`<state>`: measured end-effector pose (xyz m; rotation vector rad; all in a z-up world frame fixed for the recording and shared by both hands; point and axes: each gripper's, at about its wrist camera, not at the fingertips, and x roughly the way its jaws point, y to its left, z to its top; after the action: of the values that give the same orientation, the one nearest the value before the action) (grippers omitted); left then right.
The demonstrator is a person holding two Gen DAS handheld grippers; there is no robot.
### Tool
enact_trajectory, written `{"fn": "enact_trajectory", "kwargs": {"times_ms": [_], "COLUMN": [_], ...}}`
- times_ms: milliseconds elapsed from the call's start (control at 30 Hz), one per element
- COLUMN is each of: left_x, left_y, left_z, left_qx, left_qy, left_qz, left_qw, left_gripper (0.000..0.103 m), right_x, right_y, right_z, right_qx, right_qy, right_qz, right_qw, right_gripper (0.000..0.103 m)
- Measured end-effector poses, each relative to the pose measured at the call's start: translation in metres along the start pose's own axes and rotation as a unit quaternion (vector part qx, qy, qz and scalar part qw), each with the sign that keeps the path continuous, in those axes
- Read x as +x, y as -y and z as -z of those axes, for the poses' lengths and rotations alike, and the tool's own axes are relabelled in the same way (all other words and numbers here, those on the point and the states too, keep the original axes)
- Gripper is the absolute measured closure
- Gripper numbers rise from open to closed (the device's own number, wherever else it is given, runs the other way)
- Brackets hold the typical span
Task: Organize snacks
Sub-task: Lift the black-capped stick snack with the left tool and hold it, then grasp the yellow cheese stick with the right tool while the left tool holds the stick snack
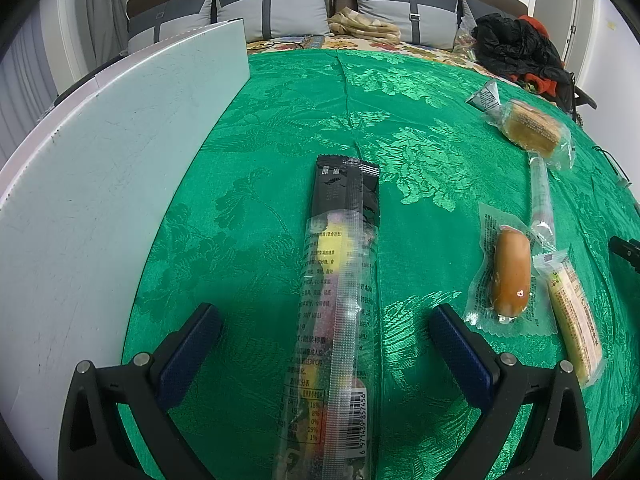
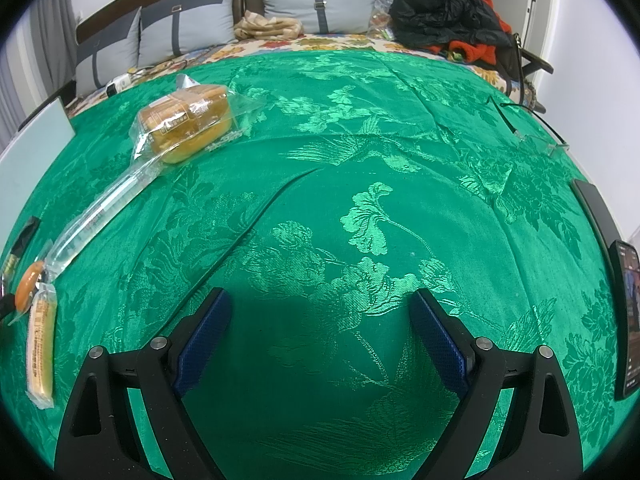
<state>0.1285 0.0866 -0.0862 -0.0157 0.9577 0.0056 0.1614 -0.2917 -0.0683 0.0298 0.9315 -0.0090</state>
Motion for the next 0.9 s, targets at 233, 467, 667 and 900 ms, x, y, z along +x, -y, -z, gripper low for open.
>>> {"fn": "enact_trajectory", "kwargs": {"times_ms": [233, 467, 667, 900], "left_x": [-0.013, -0.028, -0.068, -0.127], "left_y": [0.005, -0.003, -0.008, -0.014], "left_z": [-0.007, -0.004, 0.017, 0.016], "left_qx": [0.055, -0.028, -0.063, -0.082], "left_qy": [-0.030, -0.053, -0.036, 0.008], "left_qz": [0.039, 0.105, 0.136, 0.181], "left_qw": [0.9973, 0.9927, 0.9880, 0.9800], "left_gripper": [0.042, 0.086, 0.086, 0.087], "right_x": [-0.008, -0.031, -0.011, -0.041], "right_y": [-0.013, -0.140, -0.191, -0.155], "right_z": [-0.015, -0.013, 0.010, 0.010], "right_qx": [0.035, -0.046, -0.120, -0.086], "right_qy": [-0.112, -0.190, -0.223, -0.205], "right_qz": [-0.091, -0.229, -0.162, -0.159], "right_qw": [0.989, 0.954, 0.954, 0.962], "right_gripper": [0.013, 0.014, 0.072, 0.072]}}
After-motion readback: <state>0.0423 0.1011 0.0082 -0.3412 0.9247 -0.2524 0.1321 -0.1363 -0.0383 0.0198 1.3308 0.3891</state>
